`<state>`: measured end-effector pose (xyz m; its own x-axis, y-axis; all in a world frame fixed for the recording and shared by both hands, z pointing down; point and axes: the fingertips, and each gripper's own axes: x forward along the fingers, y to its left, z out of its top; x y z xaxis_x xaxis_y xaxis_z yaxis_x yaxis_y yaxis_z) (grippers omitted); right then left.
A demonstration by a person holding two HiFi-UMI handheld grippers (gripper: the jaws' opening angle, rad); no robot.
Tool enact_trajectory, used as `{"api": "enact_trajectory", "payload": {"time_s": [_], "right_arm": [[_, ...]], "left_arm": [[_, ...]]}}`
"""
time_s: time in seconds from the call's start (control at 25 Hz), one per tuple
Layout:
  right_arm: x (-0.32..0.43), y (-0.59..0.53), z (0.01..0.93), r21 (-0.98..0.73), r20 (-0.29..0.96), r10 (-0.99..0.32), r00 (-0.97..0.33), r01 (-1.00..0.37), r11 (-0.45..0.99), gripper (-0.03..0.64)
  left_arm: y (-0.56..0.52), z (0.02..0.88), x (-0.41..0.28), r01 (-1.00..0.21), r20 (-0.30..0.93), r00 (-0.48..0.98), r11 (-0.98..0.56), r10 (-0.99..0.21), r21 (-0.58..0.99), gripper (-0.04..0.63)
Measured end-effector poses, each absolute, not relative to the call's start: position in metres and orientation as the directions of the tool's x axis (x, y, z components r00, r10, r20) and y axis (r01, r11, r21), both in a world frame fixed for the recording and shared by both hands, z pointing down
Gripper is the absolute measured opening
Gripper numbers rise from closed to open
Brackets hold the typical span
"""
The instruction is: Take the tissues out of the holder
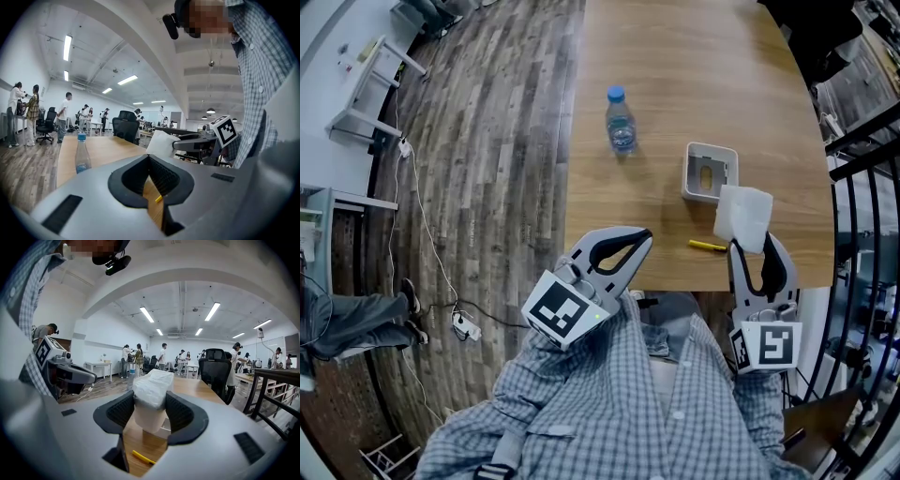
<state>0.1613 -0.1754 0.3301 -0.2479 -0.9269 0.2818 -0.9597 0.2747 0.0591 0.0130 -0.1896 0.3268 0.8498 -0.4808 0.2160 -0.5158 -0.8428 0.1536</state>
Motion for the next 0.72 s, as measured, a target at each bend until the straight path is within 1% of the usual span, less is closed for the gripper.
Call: {"api": "enact_trajectory", "payload": {"time_s": [0.72], "right_arm": [[0.1589,-0.1704,0.3279,0.089,0.295,-0.919,-0.263,-0.950,0.300,0.218]], "left_arm": [[-0.1859,0.3252,0.0183,-0.502,0.211,0.858,-0.852,-0.469,0.146,0.008]]}}
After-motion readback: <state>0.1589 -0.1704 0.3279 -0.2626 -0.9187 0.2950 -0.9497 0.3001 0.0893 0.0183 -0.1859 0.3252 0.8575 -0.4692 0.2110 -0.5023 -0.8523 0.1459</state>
